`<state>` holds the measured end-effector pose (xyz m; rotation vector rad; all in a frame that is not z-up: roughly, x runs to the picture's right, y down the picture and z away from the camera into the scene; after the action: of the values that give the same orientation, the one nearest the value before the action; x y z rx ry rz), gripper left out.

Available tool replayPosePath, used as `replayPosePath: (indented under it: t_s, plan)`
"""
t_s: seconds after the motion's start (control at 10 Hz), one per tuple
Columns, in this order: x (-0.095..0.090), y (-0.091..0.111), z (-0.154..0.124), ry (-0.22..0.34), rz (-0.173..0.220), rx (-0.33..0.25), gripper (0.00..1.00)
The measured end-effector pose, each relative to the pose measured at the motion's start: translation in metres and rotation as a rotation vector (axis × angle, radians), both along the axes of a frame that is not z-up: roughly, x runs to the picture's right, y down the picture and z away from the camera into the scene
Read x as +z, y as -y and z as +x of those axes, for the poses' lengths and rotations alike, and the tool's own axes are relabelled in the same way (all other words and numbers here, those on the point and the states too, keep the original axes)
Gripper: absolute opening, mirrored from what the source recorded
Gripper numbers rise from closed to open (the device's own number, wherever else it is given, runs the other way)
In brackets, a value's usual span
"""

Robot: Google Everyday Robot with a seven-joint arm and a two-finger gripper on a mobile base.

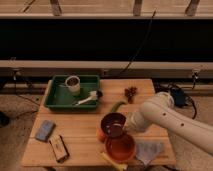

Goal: Stack bowls into tray

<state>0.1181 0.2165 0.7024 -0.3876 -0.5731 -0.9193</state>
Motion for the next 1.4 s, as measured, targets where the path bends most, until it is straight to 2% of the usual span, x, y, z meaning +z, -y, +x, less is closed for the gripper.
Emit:
replayPosePath:
  t_s: [0.5,0.7,0.9,1.4]
  plan:
    - [-0.014,-0.02,0.027,-0.027,-0.02,0.041,0.0]
    - [-0.023,-0.031,0.03,-0.022,-0.027,0.044,0.06]
    - [-0.027,-0.041,0.027,-0.017,-0.035,0.044,0.28]
    - [-0.03,-0.052,0.016,-0.003,-0.061,0.058,0.76]
